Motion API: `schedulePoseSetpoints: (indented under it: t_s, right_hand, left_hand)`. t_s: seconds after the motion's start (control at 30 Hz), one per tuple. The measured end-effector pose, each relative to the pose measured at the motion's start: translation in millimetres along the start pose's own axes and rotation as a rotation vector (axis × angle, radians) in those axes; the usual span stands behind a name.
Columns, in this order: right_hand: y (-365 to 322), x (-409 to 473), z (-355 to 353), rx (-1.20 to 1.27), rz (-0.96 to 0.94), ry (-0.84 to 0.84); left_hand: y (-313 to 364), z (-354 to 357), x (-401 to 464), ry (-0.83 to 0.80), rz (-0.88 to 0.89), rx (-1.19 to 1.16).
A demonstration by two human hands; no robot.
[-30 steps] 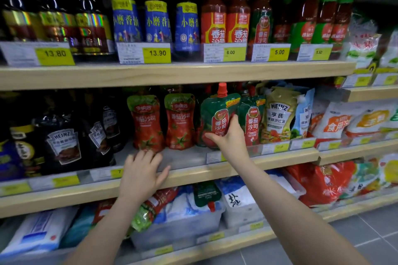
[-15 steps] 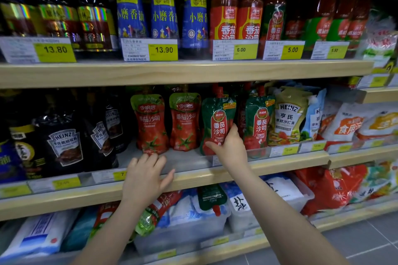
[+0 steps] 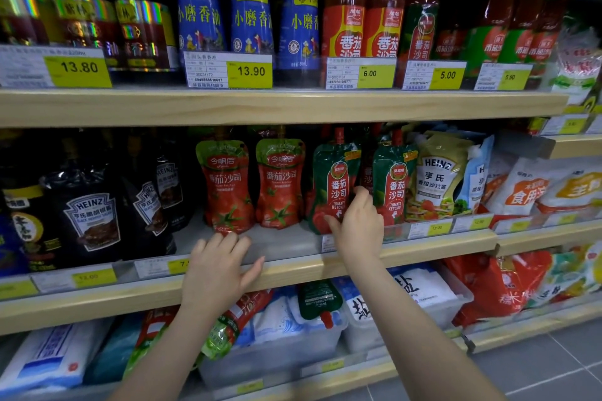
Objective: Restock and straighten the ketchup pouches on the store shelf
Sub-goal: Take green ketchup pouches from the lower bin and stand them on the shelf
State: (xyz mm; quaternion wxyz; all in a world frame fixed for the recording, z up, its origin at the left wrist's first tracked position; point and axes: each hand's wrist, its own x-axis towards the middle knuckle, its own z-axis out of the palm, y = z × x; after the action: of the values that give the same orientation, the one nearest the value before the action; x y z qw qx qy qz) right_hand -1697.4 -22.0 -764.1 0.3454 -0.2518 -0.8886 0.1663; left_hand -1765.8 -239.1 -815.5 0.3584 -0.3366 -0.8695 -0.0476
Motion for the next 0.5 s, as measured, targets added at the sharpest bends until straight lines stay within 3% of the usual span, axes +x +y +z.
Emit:
schedulePoseSetpoints:
  t_s: [0.37, 0.5]
  right_hand:
    - [-1.5, 9.3, 8.0, 0.091, 0.036, -0.105]
    - [2.7, 3.3, 10.4, 0.108, -0.055, -0.183]
  left_hand:
    - [0.4, 0.8, -0.4, 0.014, -0.008, -0.010]
    - [0.0, 1.6, -0.3, 0.030, -0.003, -0.008]
